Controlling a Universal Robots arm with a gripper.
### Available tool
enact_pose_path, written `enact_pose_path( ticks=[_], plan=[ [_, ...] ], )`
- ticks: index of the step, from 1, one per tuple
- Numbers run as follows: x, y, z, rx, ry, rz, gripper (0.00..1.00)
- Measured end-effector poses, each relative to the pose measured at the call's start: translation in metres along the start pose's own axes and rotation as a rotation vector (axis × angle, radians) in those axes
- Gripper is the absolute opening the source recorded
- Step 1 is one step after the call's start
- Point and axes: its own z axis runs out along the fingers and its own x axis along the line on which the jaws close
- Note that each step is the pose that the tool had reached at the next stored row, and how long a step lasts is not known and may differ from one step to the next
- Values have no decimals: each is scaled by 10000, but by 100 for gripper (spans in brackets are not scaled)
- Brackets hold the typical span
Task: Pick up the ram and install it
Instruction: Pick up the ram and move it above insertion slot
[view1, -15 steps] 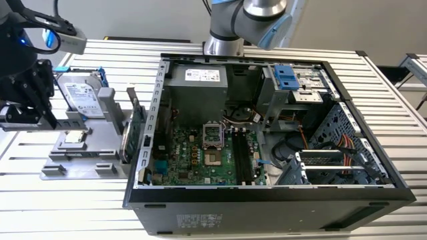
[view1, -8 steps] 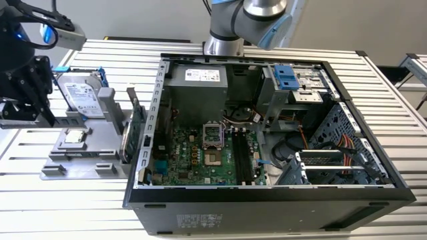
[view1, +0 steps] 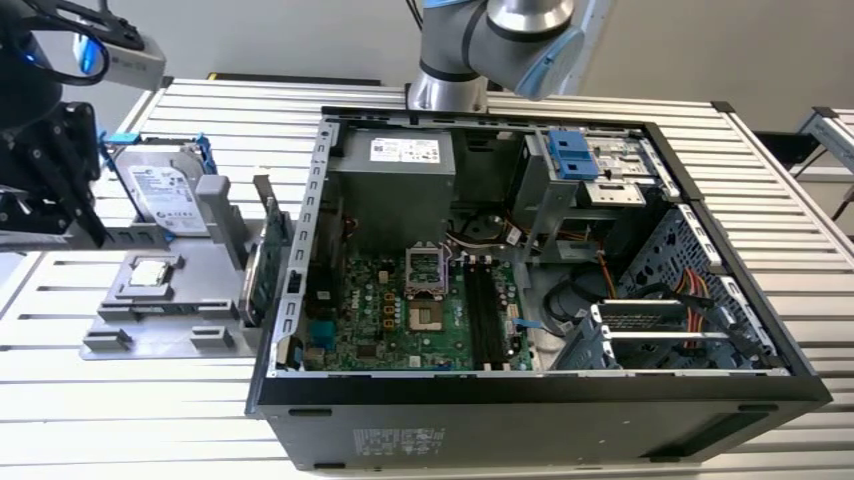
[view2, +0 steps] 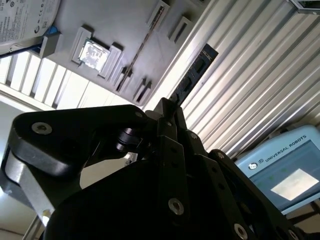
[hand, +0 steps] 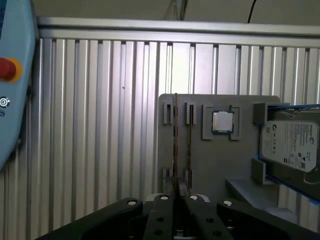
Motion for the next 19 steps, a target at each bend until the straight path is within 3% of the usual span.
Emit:
enact_pose_path(
  ticks=[19],
  plan=[
    [1,6,-184,1,-1,10,0]
  ],
)
